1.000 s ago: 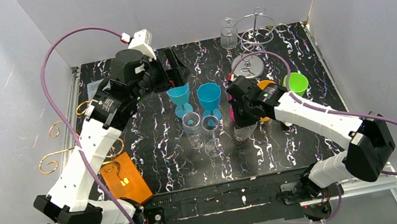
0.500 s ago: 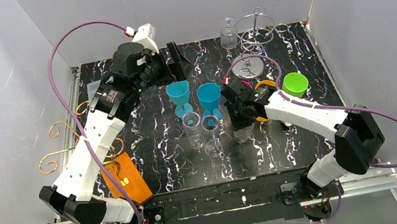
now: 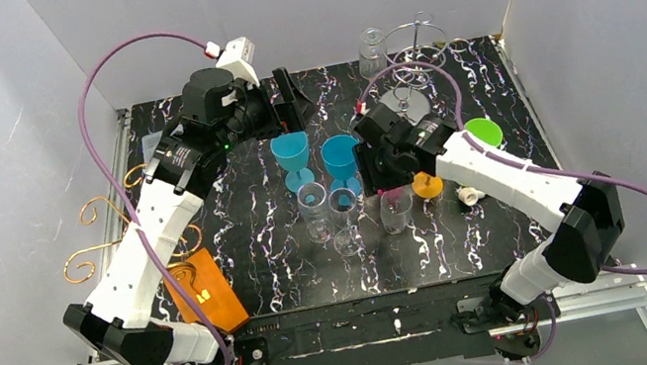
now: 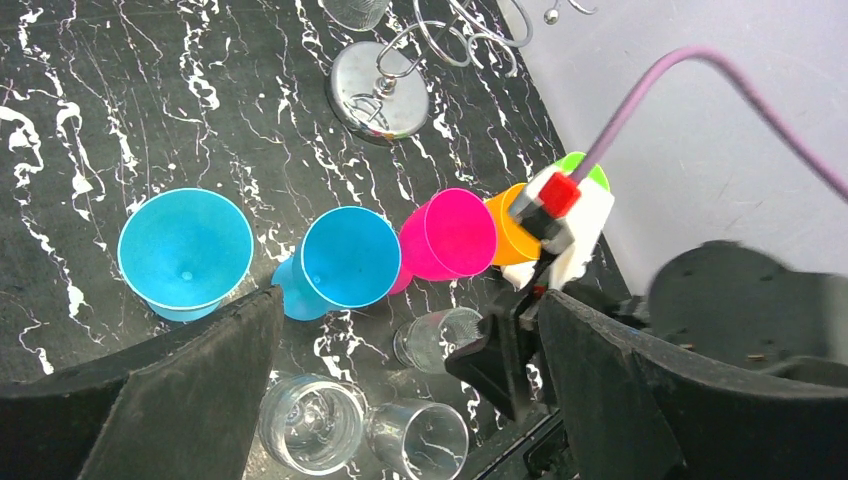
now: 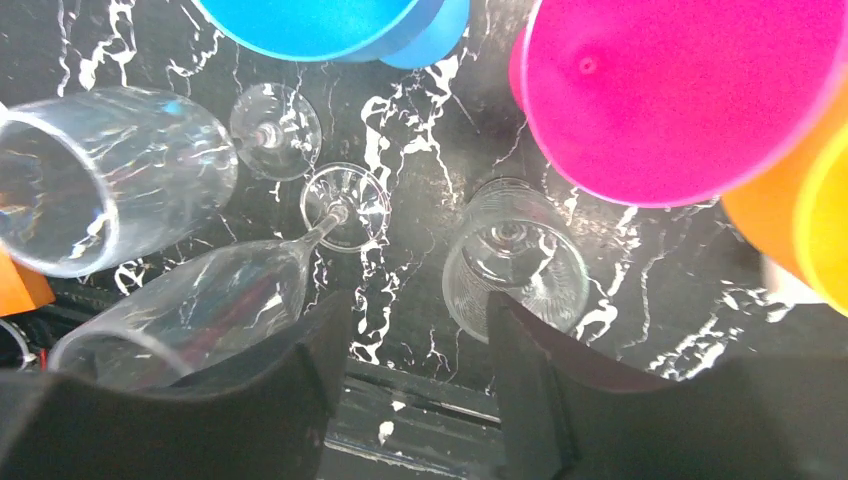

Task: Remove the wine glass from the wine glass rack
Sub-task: Place the wine glass at the center of the board, then pick up the wine glass from the wine rack.

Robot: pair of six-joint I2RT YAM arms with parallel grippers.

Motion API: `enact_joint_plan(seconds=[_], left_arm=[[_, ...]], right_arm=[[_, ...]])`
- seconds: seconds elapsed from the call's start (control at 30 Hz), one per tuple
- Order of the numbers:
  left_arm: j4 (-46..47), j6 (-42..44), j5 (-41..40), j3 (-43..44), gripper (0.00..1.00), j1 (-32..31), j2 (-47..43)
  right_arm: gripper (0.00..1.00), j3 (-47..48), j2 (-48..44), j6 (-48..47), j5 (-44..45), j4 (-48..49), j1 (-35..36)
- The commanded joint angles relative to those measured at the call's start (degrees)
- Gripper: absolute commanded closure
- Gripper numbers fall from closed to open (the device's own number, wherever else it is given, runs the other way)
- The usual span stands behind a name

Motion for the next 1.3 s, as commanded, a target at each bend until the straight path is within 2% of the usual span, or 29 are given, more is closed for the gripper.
enact_joint_plan(seconds=[0.0,0.13,0.27,0.4,0.63,0.77,0.8,1.0,1.27], left_arm=[[-0.75,0.44,1.53,2.71,0.02,0.03,-1.83],[-0.85,-0.10,0.78,2.87,0.02,0.03,-2.36],[-1.84,-1.14,0.68,3.12,0.02,0.03,-2.51],[-3.72,-1.29,0.82,4.18,0.02,0.03,-2.86],[-6.82,-0.73,0.66,6.49,0.02,0.03,-3.18],[-8.19,0.02,0.61,7.57,0.01,0.02,-2.68],[-8.07,-0.26,1.23,8.44,0.01,0.03,-1.95],[-9.92,0.84,1.48,12.50,0.01,0.09,0.19],[-11.06,1.40,1.09,13.87,0.01,0.21,1.29]], right_arm=[[0.36,11.70,-2.36,-2.18,5.08,-9.49,0.32],[0.22,30.25,4.78,-6.79,13.38,-16.08,-0.60],[0.11,46.24,15.01,-12.32,14.40,-16.63,-6.81],[0.07,56.52,22.98,-15.41,14.10,-15.21,-12.88],[0.00,60.30,31.72,-22.62,17.74,-2.50,-15.79],[0.00,60.72,36.42,-27.07,19.88,9.75,-16.50],[0.00,61.45,39.43,-28.52,21.20,15.75,-16.75],[0.00,65.59,47.47,-28.51,19.36,24.18,-19.69],[0.00,64.50,48.99,-28.37,20.70,27.00,-20.12]])
